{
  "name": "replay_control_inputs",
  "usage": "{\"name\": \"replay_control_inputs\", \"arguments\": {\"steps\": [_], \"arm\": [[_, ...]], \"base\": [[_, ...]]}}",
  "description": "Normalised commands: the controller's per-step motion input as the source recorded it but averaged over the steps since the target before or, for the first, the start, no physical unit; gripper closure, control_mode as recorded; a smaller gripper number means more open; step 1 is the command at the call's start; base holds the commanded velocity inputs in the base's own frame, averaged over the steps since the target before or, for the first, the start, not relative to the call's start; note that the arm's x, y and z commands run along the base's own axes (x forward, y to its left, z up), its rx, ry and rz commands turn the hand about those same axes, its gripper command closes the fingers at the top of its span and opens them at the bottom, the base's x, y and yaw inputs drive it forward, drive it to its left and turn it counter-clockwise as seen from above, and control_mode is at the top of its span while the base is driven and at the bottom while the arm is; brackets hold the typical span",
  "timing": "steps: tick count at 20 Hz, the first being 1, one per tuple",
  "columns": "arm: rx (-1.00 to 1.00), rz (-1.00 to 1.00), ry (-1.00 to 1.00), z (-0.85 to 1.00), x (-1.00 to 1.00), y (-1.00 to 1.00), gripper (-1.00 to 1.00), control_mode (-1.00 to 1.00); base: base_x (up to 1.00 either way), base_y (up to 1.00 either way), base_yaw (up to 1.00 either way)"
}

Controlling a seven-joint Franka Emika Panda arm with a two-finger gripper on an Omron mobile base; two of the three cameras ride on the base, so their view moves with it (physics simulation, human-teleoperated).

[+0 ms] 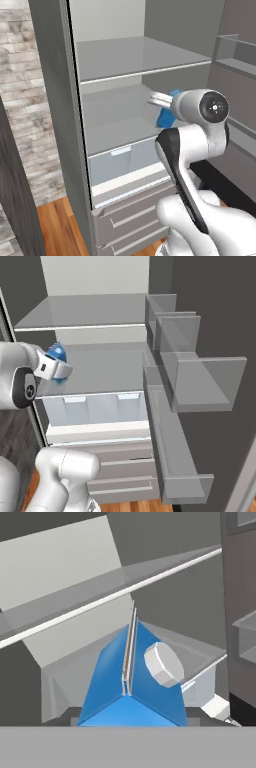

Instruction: Take a sugar cube from the saucer and place it inside the coffee. Then, grab milk from the fridge and place it next to the coffee on the counter to sweeten the coffee.

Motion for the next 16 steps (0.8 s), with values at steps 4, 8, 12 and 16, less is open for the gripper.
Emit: {"name": "replay_control_inputs", "arguments": {"steps": [4, 8, 12, 16], "arm": [[0.0, -0.01, 0.0, 0.0, -0.25, 0.0, 1.0, 1.0], [0.0, 0.0, 0.0, 0.0, 0.0, 0.0, 1.0, 1.0], [0.0, 0.0, 0.0, 0.0, 0.0, 0.0, 1.0, 1.0], [0.0, 0.0, 0.0, 0.0, 0.0, 0.0, 1.0, 1.0]], "base": [[-0.75, 0.0, -0.15], [-1.0, 0.0, -0.46], [-1.0, 0.0, -0.61], [-1.0, 0.0, -0.63]]}}
